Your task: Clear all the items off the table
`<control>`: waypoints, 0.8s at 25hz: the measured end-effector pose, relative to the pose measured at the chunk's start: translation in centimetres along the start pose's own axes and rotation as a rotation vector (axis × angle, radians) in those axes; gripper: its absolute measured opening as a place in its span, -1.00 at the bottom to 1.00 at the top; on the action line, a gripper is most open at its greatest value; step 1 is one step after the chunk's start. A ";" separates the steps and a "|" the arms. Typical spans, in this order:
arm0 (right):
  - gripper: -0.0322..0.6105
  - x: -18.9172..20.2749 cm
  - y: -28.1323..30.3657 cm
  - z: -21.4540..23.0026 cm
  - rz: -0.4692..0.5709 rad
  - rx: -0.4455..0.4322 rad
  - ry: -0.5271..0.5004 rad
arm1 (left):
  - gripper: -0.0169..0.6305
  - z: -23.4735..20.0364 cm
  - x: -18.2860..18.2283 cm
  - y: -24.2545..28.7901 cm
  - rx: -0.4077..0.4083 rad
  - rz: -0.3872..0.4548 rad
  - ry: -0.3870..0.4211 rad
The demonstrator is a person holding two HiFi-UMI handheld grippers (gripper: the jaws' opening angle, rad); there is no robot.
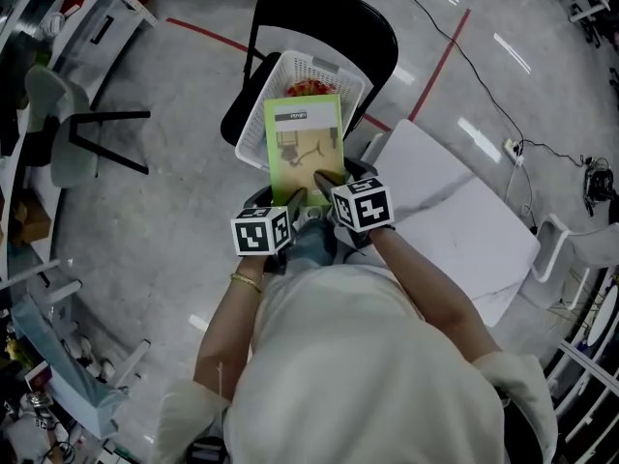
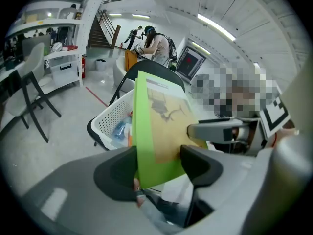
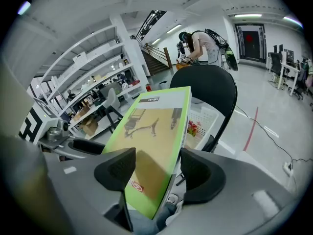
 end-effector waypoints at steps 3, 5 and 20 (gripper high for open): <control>-0.05 -0.3 1.2 0.0 -0.015 0.003 0.006 | -0.10 -1.0 -0.2 0.7 -0.001 -0.010 -0.006; -0.05 -0.5 1.9 0.1 -0.026 0.004 0.004 | -0.10 -1.5 -0.4 1.1 0.001 -0.012 -0.016; -0.11 -3.0 3.8 -0.6 -0.019 -0.019 -0.081 | -0.16 -3.3 -4.3 2.1 -0.068 0.038 0.073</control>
Point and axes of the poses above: the fingertips, and each gripper's own axes: y forward along the fingers, z to its right, x out of its underside, the point moved 3 cm from there along -y, backward along the fingers, and after that the axes turned 5 degrees about y, right-handed, at the moved point
